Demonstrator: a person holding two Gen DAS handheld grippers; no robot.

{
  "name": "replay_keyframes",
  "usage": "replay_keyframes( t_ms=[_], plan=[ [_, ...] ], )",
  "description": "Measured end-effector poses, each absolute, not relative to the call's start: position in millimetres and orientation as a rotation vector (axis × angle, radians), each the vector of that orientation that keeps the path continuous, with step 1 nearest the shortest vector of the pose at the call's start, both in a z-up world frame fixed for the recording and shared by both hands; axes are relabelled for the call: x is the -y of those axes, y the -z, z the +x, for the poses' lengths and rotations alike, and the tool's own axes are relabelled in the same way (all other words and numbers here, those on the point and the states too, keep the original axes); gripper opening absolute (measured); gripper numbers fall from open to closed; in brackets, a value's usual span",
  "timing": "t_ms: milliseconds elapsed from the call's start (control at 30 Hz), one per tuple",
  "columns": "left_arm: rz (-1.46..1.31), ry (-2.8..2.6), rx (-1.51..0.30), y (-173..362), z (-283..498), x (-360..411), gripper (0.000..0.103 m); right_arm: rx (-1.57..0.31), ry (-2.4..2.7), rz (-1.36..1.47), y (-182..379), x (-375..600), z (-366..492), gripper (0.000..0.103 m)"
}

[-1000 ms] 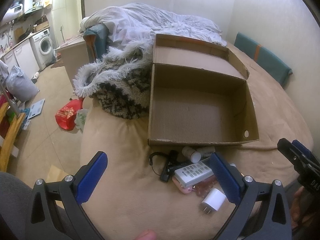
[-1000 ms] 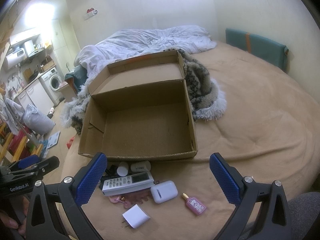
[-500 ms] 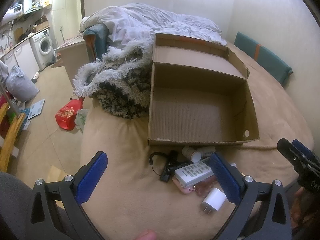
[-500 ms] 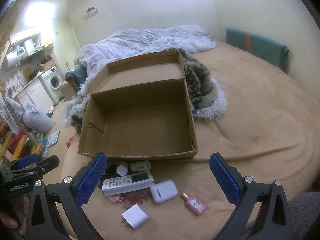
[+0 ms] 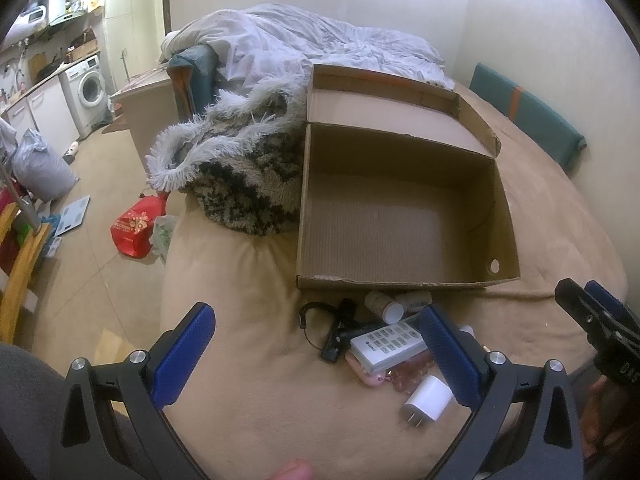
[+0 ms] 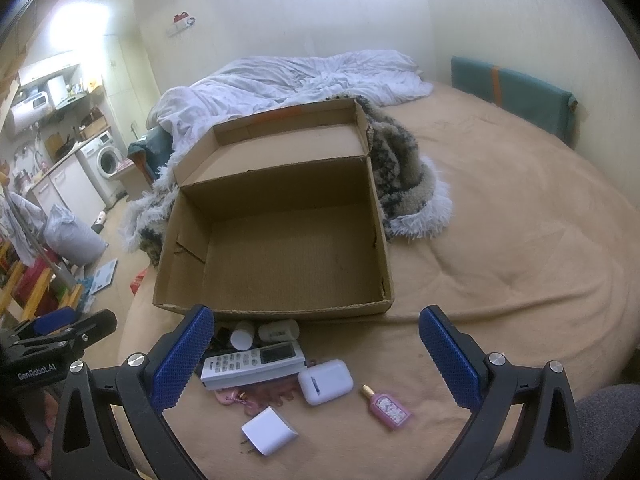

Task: Organize rigid objects

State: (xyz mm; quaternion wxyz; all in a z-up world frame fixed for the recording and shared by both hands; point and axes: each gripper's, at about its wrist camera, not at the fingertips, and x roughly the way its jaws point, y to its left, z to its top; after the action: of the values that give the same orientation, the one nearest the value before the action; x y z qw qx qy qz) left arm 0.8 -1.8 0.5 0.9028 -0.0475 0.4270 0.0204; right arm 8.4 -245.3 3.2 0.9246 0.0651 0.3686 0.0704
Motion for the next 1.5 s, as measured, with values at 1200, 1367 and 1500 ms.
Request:
replay_keyframes(
  t_ms=[1200, 1367, 1500],
  plan=[
    [-0.057, -0.057, -1.023, -1.0, 40.3, -3.1, 0.102, -0.872, -0.214, 0.151, 0.6, 234.8, 36.5, 0.103],
    [-0.091, -0.087, -1.096, 10.5, 57.4, -13.6, 0.102, -0.936, -0.222, 0.188, 10.1, 237.6, 52.7, 0.103],
    [-0.117, -0.096, -1.158, 27.6, 67.7, -19.7, 0.102, -0.994, -0.220, 0.188, 20.3, 239.3, 64.1, 0.103]
  ],
)
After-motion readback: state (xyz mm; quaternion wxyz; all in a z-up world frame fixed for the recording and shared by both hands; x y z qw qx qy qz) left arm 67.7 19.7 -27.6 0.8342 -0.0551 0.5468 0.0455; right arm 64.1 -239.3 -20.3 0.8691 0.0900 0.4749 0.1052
